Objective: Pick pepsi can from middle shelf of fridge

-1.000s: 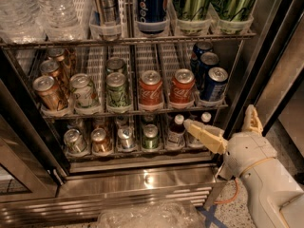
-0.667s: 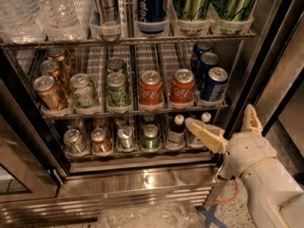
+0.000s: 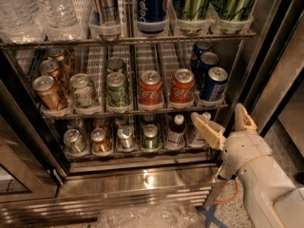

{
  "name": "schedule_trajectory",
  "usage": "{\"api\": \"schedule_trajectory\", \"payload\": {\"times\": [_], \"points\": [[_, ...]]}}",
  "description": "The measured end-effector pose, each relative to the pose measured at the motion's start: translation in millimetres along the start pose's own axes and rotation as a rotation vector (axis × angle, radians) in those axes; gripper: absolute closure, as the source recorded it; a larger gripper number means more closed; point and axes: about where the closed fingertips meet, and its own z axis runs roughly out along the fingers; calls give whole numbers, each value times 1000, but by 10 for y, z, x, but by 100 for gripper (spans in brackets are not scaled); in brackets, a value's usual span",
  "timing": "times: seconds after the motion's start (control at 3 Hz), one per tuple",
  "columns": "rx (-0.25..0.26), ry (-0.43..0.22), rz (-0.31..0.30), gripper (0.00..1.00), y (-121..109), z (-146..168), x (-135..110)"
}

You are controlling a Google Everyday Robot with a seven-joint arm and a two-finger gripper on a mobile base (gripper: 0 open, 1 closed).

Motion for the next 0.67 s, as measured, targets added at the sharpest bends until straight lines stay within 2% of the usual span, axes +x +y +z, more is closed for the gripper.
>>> {"api": "schedule_trajectory", "payload": {"times": [0.67], "points": [[35,-38,-4,16,-113,179,156]]}}
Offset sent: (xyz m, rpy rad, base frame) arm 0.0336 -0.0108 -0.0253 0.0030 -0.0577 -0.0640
